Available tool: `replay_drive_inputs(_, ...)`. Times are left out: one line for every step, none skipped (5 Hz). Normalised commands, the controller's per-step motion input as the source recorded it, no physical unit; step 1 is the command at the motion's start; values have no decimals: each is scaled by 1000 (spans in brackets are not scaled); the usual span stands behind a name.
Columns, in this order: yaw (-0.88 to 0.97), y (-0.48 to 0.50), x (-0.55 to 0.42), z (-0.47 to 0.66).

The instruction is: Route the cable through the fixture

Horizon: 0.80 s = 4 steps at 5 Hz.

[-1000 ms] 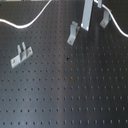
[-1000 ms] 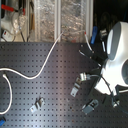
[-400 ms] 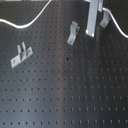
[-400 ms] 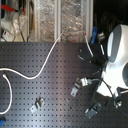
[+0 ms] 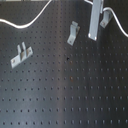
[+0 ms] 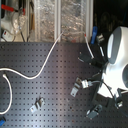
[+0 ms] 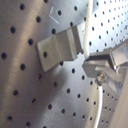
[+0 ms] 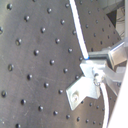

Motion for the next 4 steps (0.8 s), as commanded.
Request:
replay_drive_inputs(0,-169,201,5)
replay_drive_inputs(0,-14,196,0)
replay_drive_inputs(0,43,33,208)
replay_drive_inputs(0,85,34,370)
